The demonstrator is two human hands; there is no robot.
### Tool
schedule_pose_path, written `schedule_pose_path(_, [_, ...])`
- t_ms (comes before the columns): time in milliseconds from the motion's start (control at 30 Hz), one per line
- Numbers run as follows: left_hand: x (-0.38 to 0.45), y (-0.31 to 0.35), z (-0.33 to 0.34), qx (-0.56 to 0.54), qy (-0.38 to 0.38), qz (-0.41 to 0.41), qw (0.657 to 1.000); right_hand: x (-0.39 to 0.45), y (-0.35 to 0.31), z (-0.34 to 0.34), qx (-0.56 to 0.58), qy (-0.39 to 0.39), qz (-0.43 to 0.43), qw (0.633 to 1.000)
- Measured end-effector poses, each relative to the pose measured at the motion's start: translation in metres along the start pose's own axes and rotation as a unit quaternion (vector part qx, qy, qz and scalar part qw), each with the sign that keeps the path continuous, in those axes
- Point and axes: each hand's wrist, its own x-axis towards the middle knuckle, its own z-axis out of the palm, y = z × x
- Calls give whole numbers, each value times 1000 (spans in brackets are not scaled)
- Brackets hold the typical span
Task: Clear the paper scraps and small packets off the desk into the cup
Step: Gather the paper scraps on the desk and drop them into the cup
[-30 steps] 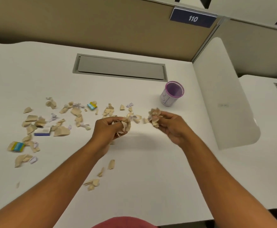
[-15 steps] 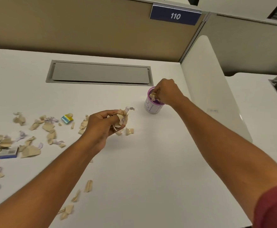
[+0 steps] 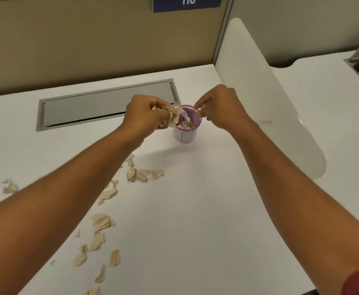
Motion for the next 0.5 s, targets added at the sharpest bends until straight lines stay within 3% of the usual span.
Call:
schedule_pose_path(100, [22, 19, 22, 181, -27, 81, 980, -31, 18, 15, 93, 12, 27, 995])
schedule_pose_path(267, [42, 27, 57, 418, -88, 149, 892, -70, 38, 73, 120, -56, 55, 990])
schedule_pose_path(367, [47, 29, 67, 477, -126, 172, 852, -87, 43, 99, 114, -98, 69, 986])
schedule_pose_path(500, [56, 31, 63, 484, -124, 186, 846, -94, 43, 106, 121, -122, 86, 981])
